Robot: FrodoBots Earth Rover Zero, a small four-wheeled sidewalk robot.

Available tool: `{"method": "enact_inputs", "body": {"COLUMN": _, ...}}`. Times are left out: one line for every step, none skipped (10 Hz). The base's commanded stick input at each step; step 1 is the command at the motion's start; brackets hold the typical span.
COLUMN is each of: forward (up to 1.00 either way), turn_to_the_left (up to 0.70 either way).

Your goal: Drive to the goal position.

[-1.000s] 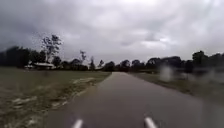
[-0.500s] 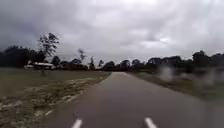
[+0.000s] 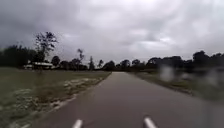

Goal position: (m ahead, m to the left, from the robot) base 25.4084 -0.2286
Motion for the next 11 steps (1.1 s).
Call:
{"method": "enact_inputs", "body": {"forward": 0.84, "turn_to_the_left": 0.03}}
{"method": "enact_inputs", "body": {"forward": 0.84, "turn_to_the_left": 0.03}}
{"method": "enact_inputs", "body": {"forward": 0.84, "turn_to_the_left": 0.03}}
{"method": "enact_inputs", "body": {"forward": 0.84, "turn_to_the_left": 0.03}}
{"method": "enact_inputs", "body": {"forward": 0.84, "turn_to_the_left": 0.03}}
{"method": "enact_inputs", "body": {"forward": 0.84, "turn_to_the_left": 0.03}}
{"method": "enact_inputs", "body": {"forward": 0.84, "turn_to_the_left": 0.03}}
{"method": "enact_inputs", "body": {"forward": 0.84, "turn_to_the_left": 0.03}}
{"method": "enact_inputs", "body": {"forward": 0.84, "turn_to_the_left": 0.03}}
{"method": "enact_inputs", "body": {"forward": 0.84, "turn_to_the_left": 0.03}}
{"method": "enact_inputs", "body": {"forward": 0.84, "turn_to_the_left": 0.03}}
